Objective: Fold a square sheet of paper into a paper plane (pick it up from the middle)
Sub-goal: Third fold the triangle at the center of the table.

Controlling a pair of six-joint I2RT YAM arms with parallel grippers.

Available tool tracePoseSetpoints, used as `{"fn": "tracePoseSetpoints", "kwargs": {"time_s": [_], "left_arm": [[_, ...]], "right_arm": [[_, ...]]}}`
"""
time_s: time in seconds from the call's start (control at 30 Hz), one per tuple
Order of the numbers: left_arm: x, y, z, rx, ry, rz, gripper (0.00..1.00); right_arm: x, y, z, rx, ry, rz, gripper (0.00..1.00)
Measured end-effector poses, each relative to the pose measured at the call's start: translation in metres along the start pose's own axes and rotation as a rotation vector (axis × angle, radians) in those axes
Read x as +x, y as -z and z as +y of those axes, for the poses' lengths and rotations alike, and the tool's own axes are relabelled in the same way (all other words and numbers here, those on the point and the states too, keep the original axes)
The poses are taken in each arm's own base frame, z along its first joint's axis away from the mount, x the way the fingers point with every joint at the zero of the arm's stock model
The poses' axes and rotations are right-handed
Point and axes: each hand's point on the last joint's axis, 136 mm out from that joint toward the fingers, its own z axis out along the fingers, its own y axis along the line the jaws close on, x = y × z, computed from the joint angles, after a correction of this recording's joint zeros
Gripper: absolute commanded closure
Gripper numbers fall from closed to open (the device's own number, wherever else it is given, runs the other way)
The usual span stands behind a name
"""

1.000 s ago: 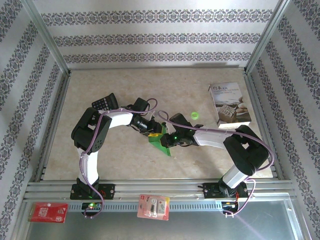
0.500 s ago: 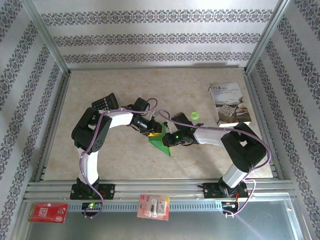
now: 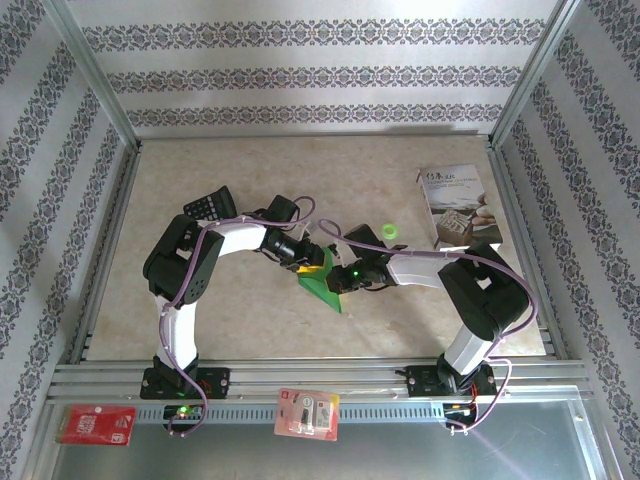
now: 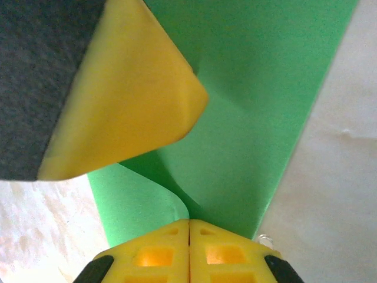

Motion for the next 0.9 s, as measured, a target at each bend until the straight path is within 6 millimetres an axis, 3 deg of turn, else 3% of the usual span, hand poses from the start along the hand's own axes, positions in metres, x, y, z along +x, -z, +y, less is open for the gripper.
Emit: {"fn": "tracePoseSetpoints", "kwargs": {"time_s": [0.9], "left_arm": [[-0.0001,0.0,0.0,0.0,0.0,0.0,0.65]], "right_arm": [[-0.0077,0.0034,0.0023,0.0,0.022,-0.005,0.93]]}}
